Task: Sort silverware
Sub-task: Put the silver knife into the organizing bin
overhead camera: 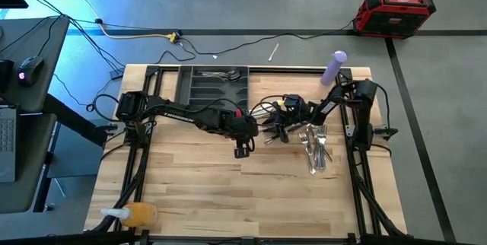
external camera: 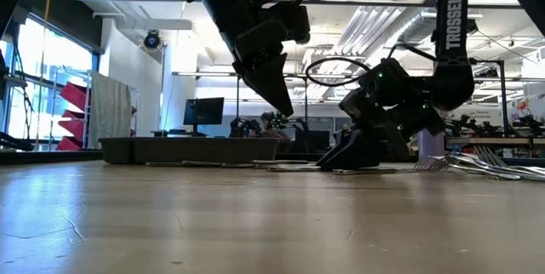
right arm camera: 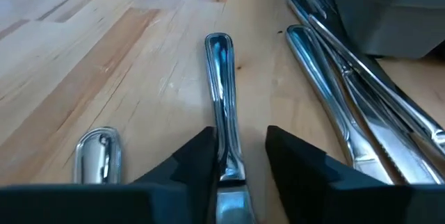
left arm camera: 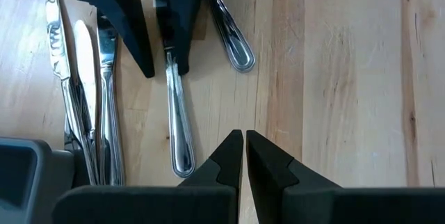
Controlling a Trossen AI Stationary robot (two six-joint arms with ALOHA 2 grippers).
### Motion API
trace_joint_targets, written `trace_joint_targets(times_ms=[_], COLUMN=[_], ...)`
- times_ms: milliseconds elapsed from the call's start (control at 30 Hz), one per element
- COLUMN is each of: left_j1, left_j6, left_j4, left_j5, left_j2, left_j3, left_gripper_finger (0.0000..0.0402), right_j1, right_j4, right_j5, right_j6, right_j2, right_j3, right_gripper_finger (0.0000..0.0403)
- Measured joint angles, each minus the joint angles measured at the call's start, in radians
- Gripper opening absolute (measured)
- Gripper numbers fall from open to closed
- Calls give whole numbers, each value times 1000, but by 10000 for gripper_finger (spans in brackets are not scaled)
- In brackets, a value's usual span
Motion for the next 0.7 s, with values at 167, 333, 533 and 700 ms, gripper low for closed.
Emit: trace_joint_targets(times_ms=[167,333,533,700], left_j1=[0,0,0,0], left_j6=[0,0,-10,-10], left_j4=[0,0,0,0], left_j5=[0,0,-1,-22], left_j2=[0,0,0,0], left_j3=[0,0,0,0], left_gripper_finger=[1,1,1,1], right_j1=[14,15,16,18], right_j4=[33,35,107,129], right_j5=[31,34,31,28], right_j6=[4,54,205,249], right_j2=[13,13,23,13], right_j3=[0,0,-9,-10], right_gripper_finger=[41,21,21,21])
